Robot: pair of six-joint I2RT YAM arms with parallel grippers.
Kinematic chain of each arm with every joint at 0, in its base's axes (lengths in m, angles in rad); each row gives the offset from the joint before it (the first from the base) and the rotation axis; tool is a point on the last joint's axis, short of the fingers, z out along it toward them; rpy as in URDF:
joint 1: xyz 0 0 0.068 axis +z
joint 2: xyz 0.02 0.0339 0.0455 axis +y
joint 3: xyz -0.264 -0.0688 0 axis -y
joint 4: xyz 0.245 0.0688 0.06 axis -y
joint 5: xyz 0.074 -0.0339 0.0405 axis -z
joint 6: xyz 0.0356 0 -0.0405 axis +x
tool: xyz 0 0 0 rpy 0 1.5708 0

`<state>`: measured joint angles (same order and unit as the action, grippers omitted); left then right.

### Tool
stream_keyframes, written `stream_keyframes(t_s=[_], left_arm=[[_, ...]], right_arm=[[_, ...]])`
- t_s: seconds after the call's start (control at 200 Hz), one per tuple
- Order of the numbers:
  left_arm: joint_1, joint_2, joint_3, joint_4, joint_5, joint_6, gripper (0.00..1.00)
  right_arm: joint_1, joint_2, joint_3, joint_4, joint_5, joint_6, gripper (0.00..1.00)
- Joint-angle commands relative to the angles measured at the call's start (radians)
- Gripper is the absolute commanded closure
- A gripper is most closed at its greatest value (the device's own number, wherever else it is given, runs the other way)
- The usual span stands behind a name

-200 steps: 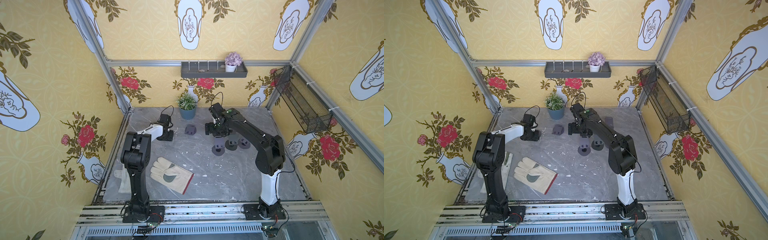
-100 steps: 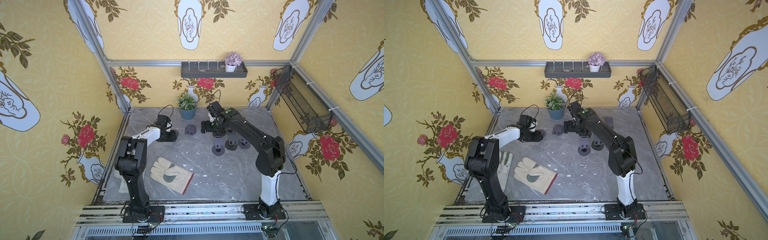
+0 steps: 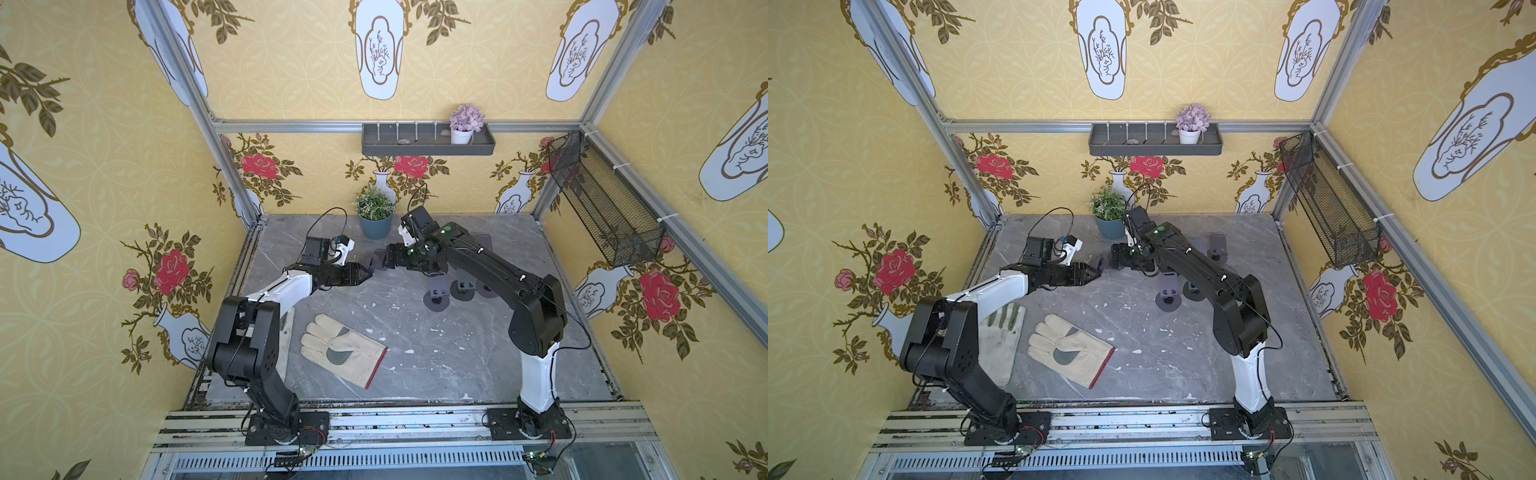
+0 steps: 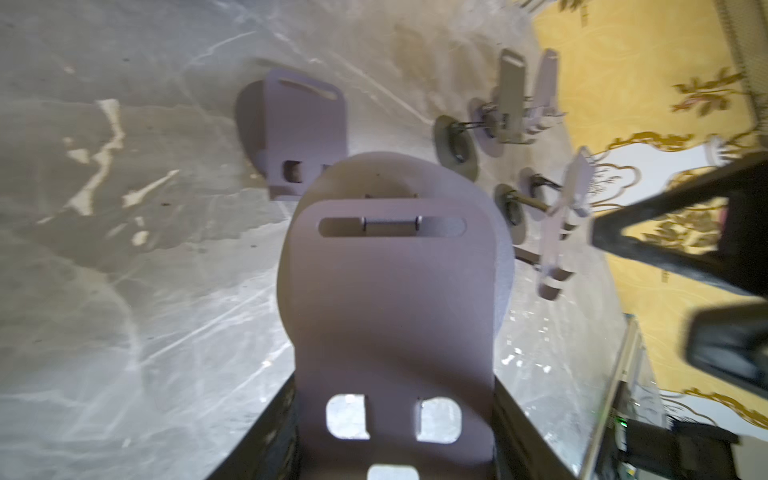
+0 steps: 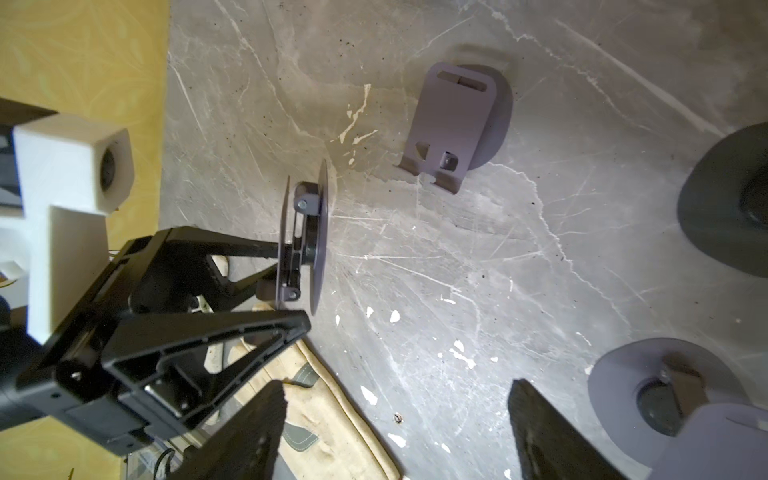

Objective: Open the phone stand
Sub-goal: Pick up the phone stand at the center of the board, then open the phone stand.

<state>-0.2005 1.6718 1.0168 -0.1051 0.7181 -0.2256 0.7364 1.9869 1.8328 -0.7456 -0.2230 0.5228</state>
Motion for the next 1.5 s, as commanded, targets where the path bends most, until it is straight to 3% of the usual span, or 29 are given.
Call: stream_keyframes(t_s=[0.0,0.16,0.56,0.77,0.94,1.1,1.495], left_arm=[[-0.003,-0.024,-0.032,0.116,0.093,-0.044,0.67],[-0.017,-0.046,-0.052,0.119,0.095,-0.044,0.67],[-0.043,-0.094,-0.084,0.165,0.100,-0.070,0.67],[-0.047,-0.118,-0.104,0.214,0.133,-0.091,0.67],[-0.051,-0.124,-0.110,0.220,0.142,-0.091,0.68],[-0.050,-0.120,-0.101,0.198,0.138,-0.077,0.80],[-0.050,-0.101,-0.093,0.177,0.136,-0.061,0.82]], right_arm=[[0.007,-0.016,-0.006,0.058,-0.038,0.017,0.27],[0.018,-0.018,-0.006,0.073,-0.055,0.012,0.41],[0.029,0.019,-0.012,0.087,-0.088,0.006,0.57],[0.034,0.049,0.007,0.110,-0.142,-0.005,0.73],[0.035,0.056,0.006,0.118,-0.149,-0.018,0.93],[0.029,0.057,0.016,0.036,-0.058,-0.071,0.95],[0.017,0.046,0.023,-0.162,0.280,-0.194,0.95]])
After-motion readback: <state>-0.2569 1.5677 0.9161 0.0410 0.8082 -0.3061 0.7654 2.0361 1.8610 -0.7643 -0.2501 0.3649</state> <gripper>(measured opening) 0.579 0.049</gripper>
